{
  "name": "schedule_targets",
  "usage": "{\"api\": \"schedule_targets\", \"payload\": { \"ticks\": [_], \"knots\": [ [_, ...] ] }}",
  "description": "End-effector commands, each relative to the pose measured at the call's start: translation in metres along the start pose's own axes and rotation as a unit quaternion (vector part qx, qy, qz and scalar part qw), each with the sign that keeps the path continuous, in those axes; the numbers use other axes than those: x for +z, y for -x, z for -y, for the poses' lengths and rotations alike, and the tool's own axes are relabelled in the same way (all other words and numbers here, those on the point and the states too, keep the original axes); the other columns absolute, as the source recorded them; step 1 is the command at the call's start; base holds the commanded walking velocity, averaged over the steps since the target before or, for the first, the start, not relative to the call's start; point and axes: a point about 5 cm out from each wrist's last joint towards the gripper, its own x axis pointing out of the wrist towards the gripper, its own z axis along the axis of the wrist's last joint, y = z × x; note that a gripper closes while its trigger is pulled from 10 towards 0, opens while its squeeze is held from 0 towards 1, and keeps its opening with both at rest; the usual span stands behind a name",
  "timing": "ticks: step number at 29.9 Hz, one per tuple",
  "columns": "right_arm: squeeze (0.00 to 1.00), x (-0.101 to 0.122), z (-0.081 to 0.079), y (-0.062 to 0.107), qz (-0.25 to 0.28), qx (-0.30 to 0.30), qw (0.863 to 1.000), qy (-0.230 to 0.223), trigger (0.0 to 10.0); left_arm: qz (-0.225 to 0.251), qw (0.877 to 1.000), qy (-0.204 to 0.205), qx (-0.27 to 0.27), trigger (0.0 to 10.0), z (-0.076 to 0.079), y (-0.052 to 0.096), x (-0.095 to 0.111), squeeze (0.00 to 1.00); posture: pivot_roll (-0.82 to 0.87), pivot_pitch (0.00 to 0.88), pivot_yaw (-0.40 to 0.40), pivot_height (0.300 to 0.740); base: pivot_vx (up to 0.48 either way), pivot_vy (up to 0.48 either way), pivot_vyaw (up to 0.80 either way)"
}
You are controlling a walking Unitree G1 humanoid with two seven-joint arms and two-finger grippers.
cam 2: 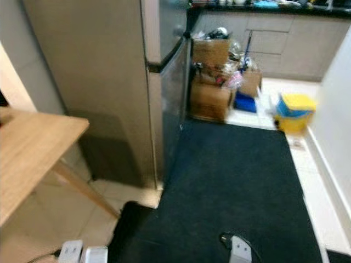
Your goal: Restocking fridge
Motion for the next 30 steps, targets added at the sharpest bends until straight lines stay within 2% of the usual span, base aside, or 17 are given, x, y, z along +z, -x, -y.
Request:
{"api": "schedule_targets", "payload": {
  "ticks": [1,7,11,30],
  "knots": [
    [0.00,-0.0033,-0.0011,0.0001,-0.005,0.002,1.000,0.003,10.0,-0.007,1.000,-0.003,0.003,10.0,-0.0019,0.0011,-0.0053,0.00,-0.06,0.000,0.024,0.740,0.454,0.000,0.00],
    [0.00,-0.0034,-0.0007,0.0003,-0.005,0.001,1.000,0.004,10.0,-0.012,1.000,0.000,0.000,10.0,-0.0001,0.0010,-0.0073,0.00,-0.06,0.000,0.022,0.740,0.195,0.000,0.00],
    [0.00,-0.0037,-0.0006,0.0003,-0.005,0.002,1.000,0.005,10.0,-0.015,1.000,-0.007,-0.013,10.0,0.0022,0.0009,-0.0079,0.00,-0.06,0.000,0.022,0.740,0.000,-0.350,0.00],
    [0.00,-0.0037,-0.0023,0.0000,-0.007,0.006,1.000,0.014,10.0,-0.016,1.000,-0.010,-0.011,10.0,0.0016,0.0010,-0.0085,0.00,-0.06,0.000,0.020,0.740,0.000,-0.424,0.00]
  ]
}}
